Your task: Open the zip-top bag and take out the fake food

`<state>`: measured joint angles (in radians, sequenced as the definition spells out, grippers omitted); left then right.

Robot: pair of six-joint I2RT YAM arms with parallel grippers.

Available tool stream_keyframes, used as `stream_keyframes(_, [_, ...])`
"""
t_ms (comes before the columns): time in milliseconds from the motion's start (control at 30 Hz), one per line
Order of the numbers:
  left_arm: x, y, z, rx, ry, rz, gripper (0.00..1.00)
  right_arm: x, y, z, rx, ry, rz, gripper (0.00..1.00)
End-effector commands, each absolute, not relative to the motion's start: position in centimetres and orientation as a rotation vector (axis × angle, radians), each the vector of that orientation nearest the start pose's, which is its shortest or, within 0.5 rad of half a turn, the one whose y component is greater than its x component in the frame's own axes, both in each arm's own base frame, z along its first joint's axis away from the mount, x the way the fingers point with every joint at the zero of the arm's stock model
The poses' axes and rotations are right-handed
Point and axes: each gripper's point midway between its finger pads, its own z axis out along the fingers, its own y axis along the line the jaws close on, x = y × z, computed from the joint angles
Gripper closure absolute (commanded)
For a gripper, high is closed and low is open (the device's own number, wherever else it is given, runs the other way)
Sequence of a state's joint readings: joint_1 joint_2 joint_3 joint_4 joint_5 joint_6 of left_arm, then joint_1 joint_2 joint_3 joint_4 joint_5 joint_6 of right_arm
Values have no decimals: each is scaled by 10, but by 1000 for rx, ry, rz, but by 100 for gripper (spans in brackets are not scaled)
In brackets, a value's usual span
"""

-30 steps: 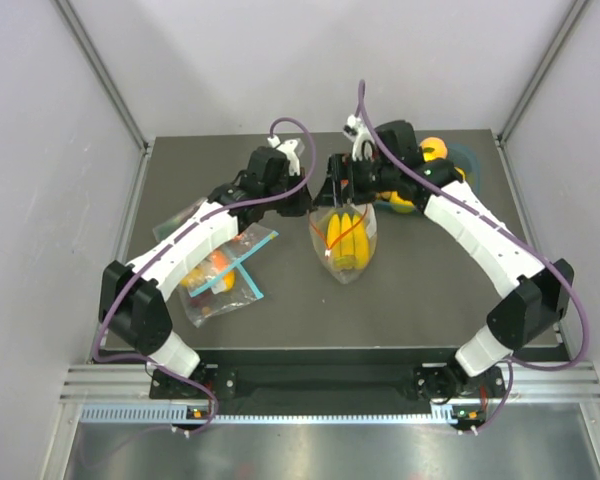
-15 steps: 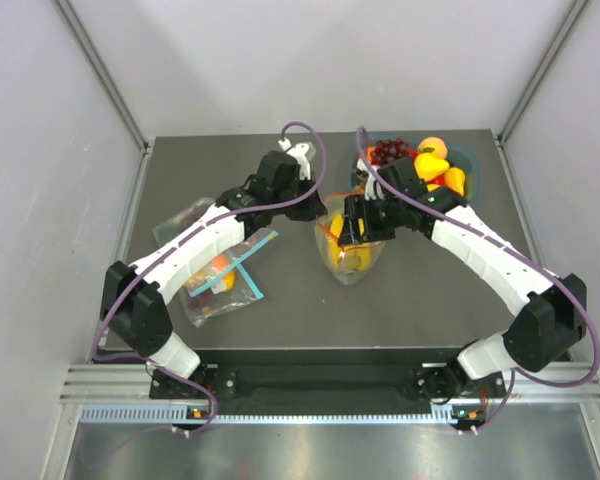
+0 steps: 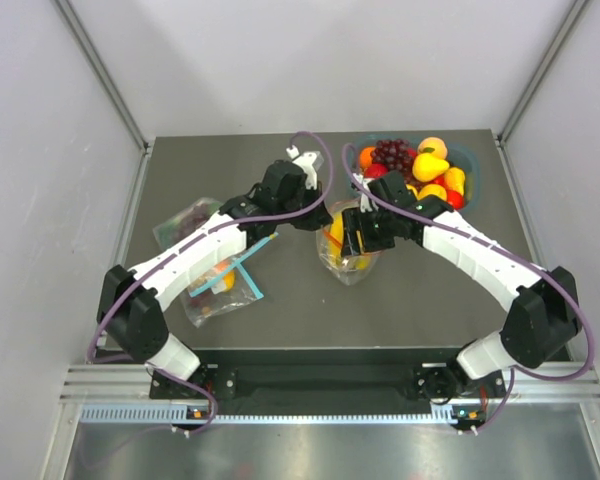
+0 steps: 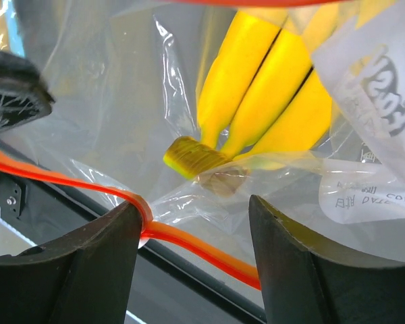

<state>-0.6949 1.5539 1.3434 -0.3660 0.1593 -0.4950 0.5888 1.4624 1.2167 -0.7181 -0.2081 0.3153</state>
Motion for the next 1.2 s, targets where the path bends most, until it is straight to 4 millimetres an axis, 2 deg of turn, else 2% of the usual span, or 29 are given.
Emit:
stream_keyframes(0, [317, -320, 255, 327, 2121, -836, 100, 276, 242, 165, -432, 2511, 590, 37])
stream_keyframes(167, [316, -309, 235, 306, 2187, -764, 100, 269, 249, 200, -451, 2437, 700, 37])
stream_keyframes(267, [314, -310, 232, 305, 2190, -775, 100, 261, 255, 221, -459, 2398, 796, 37])
stream_keyframes(433, [315, -309, 232, 300, 2187, -765, 100, 264, 271, 250, -425, 2306, 943, 37])
stream_keyframes(567, [314, -308, 237, 300, 2173, -773, 100, 276, 270, 246, -380, 2304, 902, 37])
stream_keyframes(767, [310, -308, 249, 309, 2143, -797, 100, 302, 263, 230, -316, 2318, 769, 37])
stream_keyframes(867, [309, -308, 250, 314, 2140, -802, 100, 314, 260, 208, -335, 2360, 686, 37])
stream_keyframes(1067, [310, -314, 249, 322, 2136, -829, 100, 306, 249, 176, -415, 2448, 564, 36])
stream_keyframes(1167, [312, -316, 249, 319, 2132, -831, 100, 293, 241, 157, -435, 2505, 524, 34])
